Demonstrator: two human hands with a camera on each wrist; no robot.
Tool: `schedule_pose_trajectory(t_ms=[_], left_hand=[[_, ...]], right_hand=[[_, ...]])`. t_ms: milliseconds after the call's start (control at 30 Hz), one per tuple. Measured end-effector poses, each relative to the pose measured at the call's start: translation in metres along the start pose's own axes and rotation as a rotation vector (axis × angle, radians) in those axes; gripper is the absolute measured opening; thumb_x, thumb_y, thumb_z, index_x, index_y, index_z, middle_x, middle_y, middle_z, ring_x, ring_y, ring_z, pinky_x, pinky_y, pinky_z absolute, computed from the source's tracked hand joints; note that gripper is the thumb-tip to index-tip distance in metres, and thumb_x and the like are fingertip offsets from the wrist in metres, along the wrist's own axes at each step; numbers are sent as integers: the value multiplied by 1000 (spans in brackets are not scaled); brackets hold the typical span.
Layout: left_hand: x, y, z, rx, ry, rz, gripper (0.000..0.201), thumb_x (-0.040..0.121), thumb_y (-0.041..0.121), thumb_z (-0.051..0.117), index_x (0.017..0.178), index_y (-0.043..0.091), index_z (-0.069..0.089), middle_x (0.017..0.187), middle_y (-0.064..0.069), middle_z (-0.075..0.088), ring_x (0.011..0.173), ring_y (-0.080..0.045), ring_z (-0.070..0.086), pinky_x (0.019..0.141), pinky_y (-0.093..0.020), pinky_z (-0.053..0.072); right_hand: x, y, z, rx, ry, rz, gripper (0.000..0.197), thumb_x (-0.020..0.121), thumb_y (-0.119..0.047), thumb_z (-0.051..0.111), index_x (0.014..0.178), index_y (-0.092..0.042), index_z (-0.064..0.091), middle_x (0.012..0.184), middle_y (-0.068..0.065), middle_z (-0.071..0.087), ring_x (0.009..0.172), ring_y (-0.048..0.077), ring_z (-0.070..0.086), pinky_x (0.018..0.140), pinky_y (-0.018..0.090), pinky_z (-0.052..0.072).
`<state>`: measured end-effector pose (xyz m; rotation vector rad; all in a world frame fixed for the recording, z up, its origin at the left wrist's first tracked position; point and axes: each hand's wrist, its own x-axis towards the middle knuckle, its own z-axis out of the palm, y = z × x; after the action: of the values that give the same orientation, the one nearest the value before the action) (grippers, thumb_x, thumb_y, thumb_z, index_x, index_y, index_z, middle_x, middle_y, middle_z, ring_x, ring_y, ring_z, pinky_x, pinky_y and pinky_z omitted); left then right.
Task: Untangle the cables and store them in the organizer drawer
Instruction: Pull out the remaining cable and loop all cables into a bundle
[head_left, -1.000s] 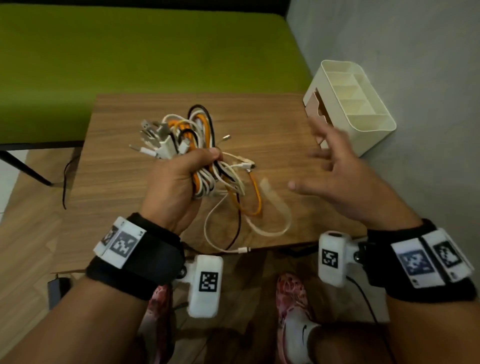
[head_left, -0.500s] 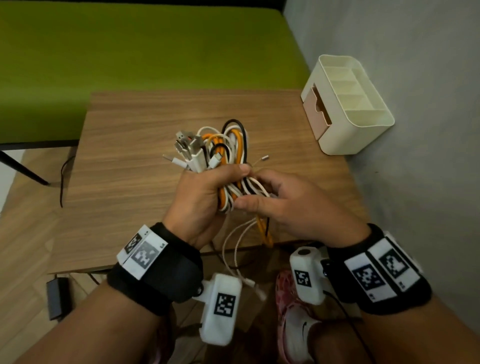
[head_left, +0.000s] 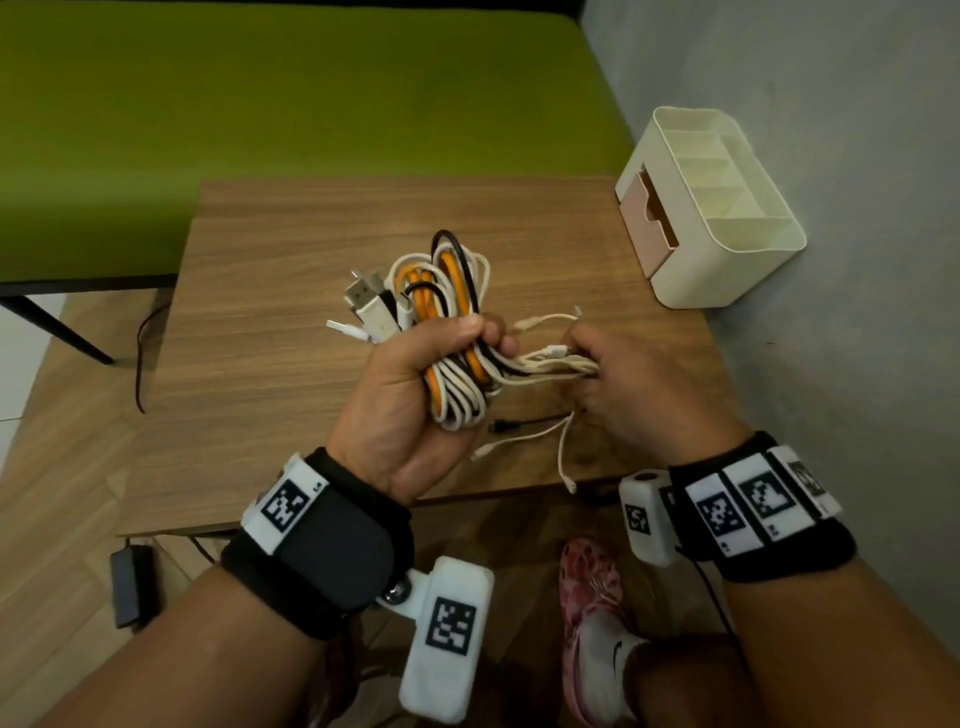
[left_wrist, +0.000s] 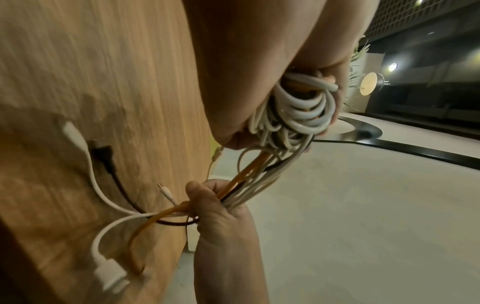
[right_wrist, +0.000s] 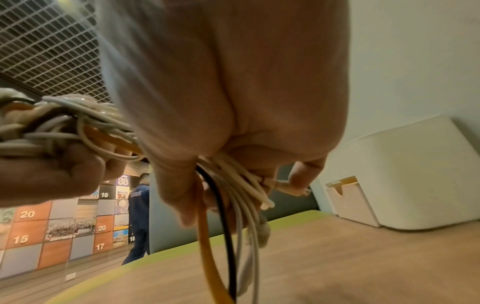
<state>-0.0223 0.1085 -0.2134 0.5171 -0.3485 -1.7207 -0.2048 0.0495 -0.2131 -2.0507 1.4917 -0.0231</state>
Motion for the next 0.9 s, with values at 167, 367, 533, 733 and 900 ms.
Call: schedule_pose_trajectory(t_ms=[167, 367, 533, 733, 900], left_hand=[[6, 13, -9, 56, 93, 62, 8, 78, 7, 57, 73, 13, 55, 72, -2, 55, 70, -13, 57, 76, -28, 43], [7, 6, -11, 122, 83, 71, 10, 80, 8, 59, 71, 11, 63, 72, -3, 59, 69, -13, 60, 69, -27, 52], [5, -2, -7, 106, 63, -6, 6, 81, 9, 57, 75, 7, 58, 70, -5, 57, 70, -15, 57, 89, -36, 46], [2, 0, -8, 57, 11, -11, 5, 79, 8, 59, 77, 13, 58, 73, -1, 57, 70, -13, 58, 85, -34, 43], [4, 5, -9, 65, 35, 0, 5, 79, 10, 59, 75, 13, 58, 72, -1, 57, 70, -12, 58, 82, -32, 44]], right_hand=[[-4, -3, -2, 153, -104, 6, 38, 73, -51, 78, 100, -53, 51, 105, -24, 59, 112, 14, 52, 100, 46, 44], [-19, -23, -7, 404, 6, -294, 89, 68, -42, 84, 140, -54, 34, 139, -32, 41, 132, -9, 35, 109, 26, 32], [-16, -31, 6, 411, 44, -300, 36, 82, -14, 71, 110, -34, 59, 101, -13, 65, 95, -2, 61, 80, 17, 49], [-11, -25, 6, 121, -12, -274, 15, 85, -39, 57, 96, -30, 60, 81, -7, 66, 81, 12, 59, 89, 40, 43], [-7, -20, 9, 68, 54, -260, 15, 90, -40, 60, 105, -36, 62, 84, -13, 67, 86, 8, 59, 96, 46, 41]])
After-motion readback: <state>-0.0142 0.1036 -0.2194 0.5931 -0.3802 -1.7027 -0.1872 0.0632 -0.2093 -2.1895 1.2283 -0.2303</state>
